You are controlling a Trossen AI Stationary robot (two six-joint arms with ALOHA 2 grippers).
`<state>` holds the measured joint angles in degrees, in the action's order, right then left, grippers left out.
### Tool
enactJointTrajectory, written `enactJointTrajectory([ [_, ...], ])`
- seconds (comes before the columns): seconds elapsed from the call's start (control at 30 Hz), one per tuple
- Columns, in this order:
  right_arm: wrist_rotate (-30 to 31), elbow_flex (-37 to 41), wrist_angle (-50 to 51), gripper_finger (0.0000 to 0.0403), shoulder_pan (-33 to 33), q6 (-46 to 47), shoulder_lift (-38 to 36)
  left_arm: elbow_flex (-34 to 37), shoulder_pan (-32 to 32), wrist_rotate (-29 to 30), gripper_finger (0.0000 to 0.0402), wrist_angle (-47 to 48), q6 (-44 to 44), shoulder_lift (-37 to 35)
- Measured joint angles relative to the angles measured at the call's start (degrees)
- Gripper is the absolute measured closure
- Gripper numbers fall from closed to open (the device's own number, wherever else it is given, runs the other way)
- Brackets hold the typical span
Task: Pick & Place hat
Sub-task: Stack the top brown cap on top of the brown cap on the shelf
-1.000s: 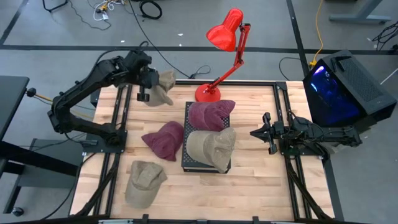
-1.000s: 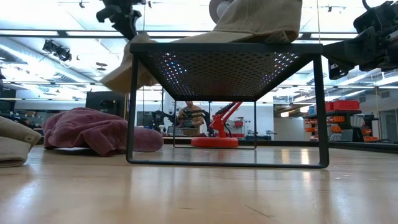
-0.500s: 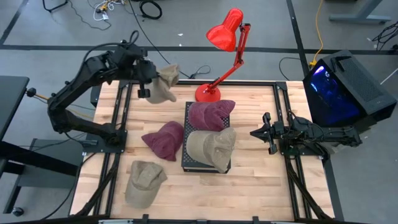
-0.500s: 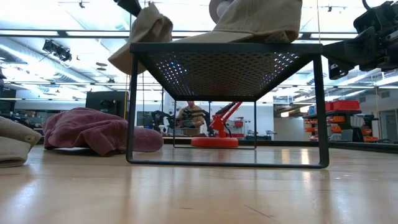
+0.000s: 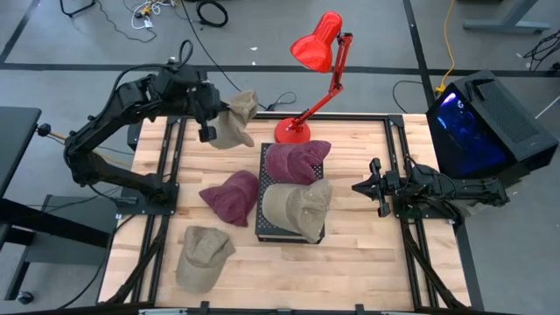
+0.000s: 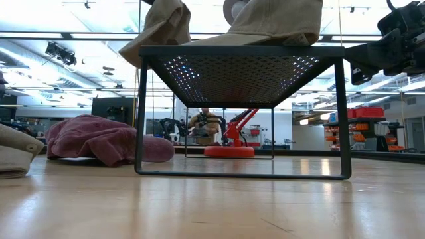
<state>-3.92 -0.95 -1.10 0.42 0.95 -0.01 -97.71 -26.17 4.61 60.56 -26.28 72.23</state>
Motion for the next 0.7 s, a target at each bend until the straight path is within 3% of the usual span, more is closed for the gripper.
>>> enactJointTrajectory([
  [0.33, 0.0, 0.0, 0.0, 0.0376, 0.0, 0.0, 0.0, 0.0, 6.3, 0.0, 0.0396, 0.0, 11.8, 0.0],
  [0.7, 0.0, 0.0, 0.0, 0.0376, 0.0, 0.0, 0.0, 0.0, 17.9, 0.0, 0.0396, -5.5, 12.2, 0.0],
])
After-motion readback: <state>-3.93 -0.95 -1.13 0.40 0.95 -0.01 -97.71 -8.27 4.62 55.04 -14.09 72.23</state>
